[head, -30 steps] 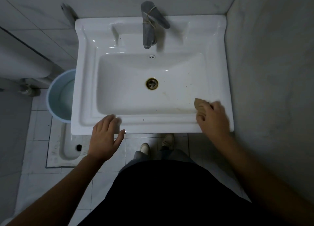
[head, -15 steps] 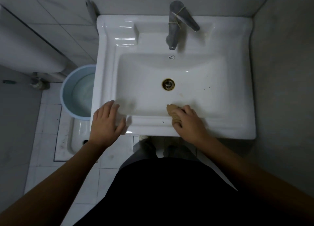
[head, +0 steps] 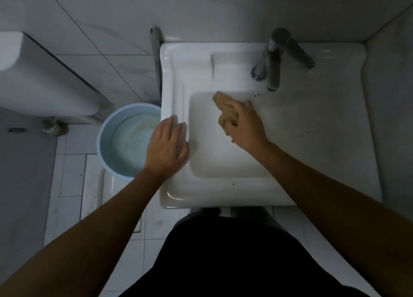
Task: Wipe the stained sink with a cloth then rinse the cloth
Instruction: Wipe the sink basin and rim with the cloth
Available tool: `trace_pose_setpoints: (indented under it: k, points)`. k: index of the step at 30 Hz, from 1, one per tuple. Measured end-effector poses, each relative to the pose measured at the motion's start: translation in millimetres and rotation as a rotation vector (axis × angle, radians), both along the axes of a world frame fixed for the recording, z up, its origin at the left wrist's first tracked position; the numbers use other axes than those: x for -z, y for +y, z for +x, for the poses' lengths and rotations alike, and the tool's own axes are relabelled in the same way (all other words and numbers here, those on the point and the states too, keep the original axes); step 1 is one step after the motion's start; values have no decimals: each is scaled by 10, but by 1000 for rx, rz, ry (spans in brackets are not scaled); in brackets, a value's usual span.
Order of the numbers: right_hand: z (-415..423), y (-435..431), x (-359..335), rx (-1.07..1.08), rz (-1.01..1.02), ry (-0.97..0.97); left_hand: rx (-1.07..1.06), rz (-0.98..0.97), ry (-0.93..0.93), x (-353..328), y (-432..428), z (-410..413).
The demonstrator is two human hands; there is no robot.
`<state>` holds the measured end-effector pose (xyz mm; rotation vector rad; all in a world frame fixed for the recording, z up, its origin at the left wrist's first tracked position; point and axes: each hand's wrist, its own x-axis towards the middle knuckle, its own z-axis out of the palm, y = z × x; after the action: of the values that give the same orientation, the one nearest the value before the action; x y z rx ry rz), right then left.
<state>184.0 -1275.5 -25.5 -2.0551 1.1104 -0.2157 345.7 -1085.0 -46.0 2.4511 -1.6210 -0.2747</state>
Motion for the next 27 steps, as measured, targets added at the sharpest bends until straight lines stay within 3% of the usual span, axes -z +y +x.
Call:
trace_pose_setpoints:
  k: [3,9,12,19,23,27]
  points:
    - [392,-386,39,75,-162,21,2,-49,-14,102,-27,13]
    - [1078,-784,351,83,-239,306,-32,-146,32,230,-28,44]
    - [1088,-758,378,83,-242,320,-23,-176,35,236,-35,52]
    - [467,-289,-37,-139,-7,235,-9,-184,35,226,-14,48]
    - [-205,120,-215,-208,244,219,4,-203,38,261,-12,53]
    - [-802,397,-212,-288,325,370,26,-229,12,281,2,40]
